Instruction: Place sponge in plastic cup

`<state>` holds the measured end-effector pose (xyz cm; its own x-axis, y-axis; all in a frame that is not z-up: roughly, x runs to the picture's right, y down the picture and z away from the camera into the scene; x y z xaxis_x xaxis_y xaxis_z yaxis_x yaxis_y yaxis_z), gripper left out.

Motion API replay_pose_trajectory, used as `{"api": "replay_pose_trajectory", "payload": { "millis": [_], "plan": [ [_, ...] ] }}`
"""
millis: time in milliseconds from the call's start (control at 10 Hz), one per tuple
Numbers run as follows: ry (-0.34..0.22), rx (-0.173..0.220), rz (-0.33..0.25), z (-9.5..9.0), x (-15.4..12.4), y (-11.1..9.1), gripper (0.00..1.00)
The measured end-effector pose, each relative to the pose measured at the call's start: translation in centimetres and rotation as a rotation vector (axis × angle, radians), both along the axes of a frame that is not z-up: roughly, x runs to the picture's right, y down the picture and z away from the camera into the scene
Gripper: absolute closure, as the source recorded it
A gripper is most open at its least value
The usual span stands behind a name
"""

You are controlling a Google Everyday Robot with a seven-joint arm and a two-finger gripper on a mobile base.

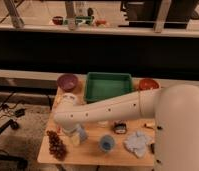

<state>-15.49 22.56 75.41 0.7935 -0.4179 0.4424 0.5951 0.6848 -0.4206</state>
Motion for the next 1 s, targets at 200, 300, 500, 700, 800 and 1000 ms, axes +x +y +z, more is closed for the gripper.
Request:
{"api": "replay_pose_trajectory", "payload": {
  "millis": [200,300,500,700,800,1000],
  "plan": [
    [0.002,-0.017,0.009,1.2,0.3,-1.2,0.2],
    [0.003,-0.034,0.022,1.5,0.7,-1.7,0.2],
    [0.001,-0.087,0.06,1.8,1.9,-1.4,0.2],
    [-0.001,-0.123,0.081,1.9,2.6,-0.5,0.2],
    [-0.01,-0.132,0.085,1.9,2.6,0.0,0.2],
    [-0.04,-0.128,0.079,2.1,2.0,0.7,0.2]
  ]
}}
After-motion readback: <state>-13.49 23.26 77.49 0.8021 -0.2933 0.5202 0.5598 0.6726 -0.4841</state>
